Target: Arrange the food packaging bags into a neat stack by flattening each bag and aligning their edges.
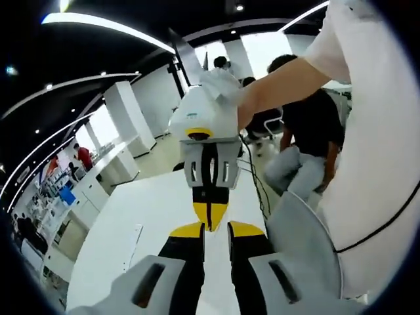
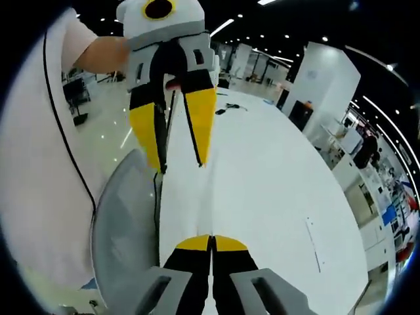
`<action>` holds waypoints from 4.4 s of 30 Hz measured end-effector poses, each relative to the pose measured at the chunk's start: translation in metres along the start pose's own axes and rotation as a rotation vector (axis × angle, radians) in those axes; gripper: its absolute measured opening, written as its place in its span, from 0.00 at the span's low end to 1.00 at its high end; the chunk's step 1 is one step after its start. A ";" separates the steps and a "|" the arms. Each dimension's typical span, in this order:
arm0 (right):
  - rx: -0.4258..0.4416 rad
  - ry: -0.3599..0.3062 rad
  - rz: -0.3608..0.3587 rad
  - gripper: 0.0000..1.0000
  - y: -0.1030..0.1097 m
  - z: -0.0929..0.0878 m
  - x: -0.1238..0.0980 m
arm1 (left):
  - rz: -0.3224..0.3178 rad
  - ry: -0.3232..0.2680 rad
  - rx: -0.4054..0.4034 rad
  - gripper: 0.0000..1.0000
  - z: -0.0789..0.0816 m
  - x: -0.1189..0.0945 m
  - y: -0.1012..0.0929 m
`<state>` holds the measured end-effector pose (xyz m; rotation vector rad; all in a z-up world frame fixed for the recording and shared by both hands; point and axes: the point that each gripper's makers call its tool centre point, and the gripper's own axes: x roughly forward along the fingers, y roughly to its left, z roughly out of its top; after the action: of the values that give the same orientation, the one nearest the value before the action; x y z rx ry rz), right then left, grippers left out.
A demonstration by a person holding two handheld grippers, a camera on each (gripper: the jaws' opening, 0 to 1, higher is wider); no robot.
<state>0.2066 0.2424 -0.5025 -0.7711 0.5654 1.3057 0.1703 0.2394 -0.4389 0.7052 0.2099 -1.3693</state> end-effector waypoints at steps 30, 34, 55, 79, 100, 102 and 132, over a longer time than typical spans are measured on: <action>0.004 0.079 -0.009 0.00 0.013 0.000 0.009 | -0.066 0.338 0.140 0.06 -0.064 0.039 -0.008; 0.013 0.084 -0.013 0.00 0.012 -0.002 0.009 | -0.087 0.356 0.148 0.04 -0.069 0.043 -0.013; 0.042 0.090 -0.033 0.00 0.007 -0.003 0.012 | -0.144 0.347 0.112 0.00 -0.066 0.041 -0.030; 0.088 0.076 -0.139 0.00 -0.021 0.000 0.004 | -0.163 0.328 0.054 0.00 -0.067 0.033 -0.046; 0.127 0.034 -0.232 0.00 -0.037 0.006 0.000 | -0.173 0.309 0.016 0.00 -0.073 0.028 -0.061; 0.127 0.034 -0.239 0.00 -0.038 0.004 0.001 | -0.172 0.305 0.020 0.00 -0.072 0.028 -0.062; 0.168 -0.001 -0.258 0.00 -0.038 0.000 -0.001 | -0.110 0.292 -0.013 0.00 -0.076 0.024 -0.054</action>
<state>0.2433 0.2392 -0.4950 -0.6792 0.5480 1.0078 0.1446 0.2609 -0.5286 0.8924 0.4947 -1.3640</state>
